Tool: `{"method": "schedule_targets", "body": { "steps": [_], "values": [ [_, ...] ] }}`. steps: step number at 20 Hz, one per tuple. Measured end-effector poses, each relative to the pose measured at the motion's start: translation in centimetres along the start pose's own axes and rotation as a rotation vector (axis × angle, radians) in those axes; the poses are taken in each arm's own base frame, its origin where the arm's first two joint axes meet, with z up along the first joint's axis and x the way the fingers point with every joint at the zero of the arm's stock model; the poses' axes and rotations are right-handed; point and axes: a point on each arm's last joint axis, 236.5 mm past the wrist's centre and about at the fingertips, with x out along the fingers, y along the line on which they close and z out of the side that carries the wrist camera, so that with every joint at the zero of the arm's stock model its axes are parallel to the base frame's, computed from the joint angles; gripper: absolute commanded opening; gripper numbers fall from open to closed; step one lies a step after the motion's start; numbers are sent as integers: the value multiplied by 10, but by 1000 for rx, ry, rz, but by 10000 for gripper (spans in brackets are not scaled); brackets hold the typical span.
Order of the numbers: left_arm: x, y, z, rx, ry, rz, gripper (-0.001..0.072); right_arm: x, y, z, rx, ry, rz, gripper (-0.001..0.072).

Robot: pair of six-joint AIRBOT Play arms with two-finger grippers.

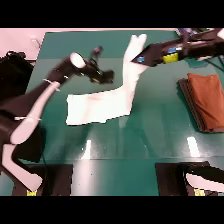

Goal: Fold the shirts.

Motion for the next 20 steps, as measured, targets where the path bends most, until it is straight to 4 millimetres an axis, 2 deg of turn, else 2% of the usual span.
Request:
{"method": "schedule_targets", "body": {
  "steps": [1,2,4,5,6,7,8,10,11,13,16,17,18,20],
  "values": [
    [-30,6,18,23,-50,28,25,20,12,-3,-13,10,39,20],
    [-65,13,36,45,-107,62,26,45,26,-7,-24,21,84,70],
    [-133,26,62,82,-214,142,26,97,51,-15,-54,30,159,381],
    [-164,31,70,98,-261,181,26,125,60,-20,-72,37,183,455],
    [-193,34,75,115,-303,220,26,149,68,-25,-86,43,202,448],
    [-216,35,77,128,-335,254,26,170,75,-30,-99,53,223,385],
    [-238,36,78,142,-366,287,26,184,79,-34,-110,65,238,365],
    [-265,36,78,160,-402,329,26,201,76,-44,-123,110,257,364],
    [-273,36,76,163,-406,343,26,202,69,-49,-121,137,259,364],
    [-283,37,71,166,-404,360,26,194,37,-56,-87,182,229,364],
    [-284,39,65,162,-385,369,26,160,-45,-73,12,237,83,367],
    [-283,39,64,160,-380,366,25,144,-81,-84,63,255,7,440],
    [-280,40,62,155,-369,360,25,128,-113,-96,120,269,-62,652],
    [-274,38,60,145,-358,337,25,96,-169,-121,258,271,-163,654]
  ]
}}
